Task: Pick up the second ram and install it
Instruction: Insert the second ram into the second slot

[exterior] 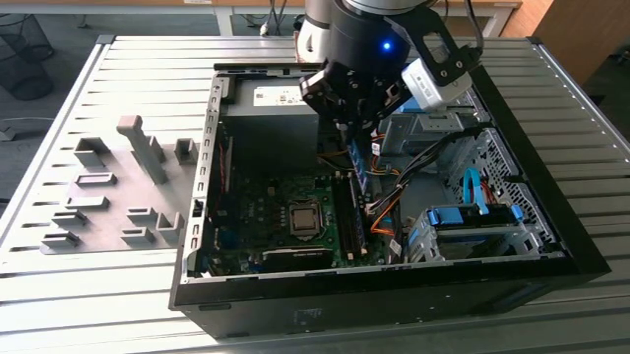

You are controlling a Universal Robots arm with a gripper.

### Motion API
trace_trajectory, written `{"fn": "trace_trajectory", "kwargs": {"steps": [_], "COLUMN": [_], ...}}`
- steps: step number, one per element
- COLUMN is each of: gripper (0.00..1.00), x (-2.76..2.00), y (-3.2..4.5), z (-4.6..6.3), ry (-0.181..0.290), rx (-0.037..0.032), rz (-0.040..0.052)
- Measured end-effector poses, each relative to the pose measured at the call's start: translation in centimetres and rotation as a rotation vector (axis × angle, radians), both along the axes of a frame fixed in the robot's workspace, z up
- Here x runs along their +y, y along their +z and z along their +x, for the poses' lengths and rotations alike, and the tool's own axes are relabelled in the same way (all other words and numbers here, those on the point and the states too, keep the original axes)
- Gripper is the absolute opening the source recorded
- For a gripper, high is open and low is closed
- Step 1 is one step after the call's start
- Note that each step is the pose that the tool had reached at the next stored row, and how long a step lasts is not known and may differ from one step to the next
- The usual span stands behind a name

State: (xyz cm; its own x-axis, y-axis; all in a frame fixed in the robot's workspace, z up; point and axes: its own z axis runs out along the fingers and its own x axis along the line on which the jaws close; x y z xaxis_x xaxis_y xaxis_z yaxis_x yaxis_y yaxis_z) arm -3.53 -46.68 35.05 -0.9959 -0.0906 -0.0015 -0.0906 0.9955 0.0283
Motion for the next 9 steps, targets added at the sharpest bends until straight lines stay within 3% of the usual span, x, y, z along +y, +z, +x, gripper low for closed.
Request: {"fn": "trace_trajectory", "kwargs": {"steps": [9], "gripper": [0.14], "x": [0.00], "y": [-0.04], "z": [-0.10], "ry": [-0.015], "rx": [0.0011], "rz": [0.0001]}}
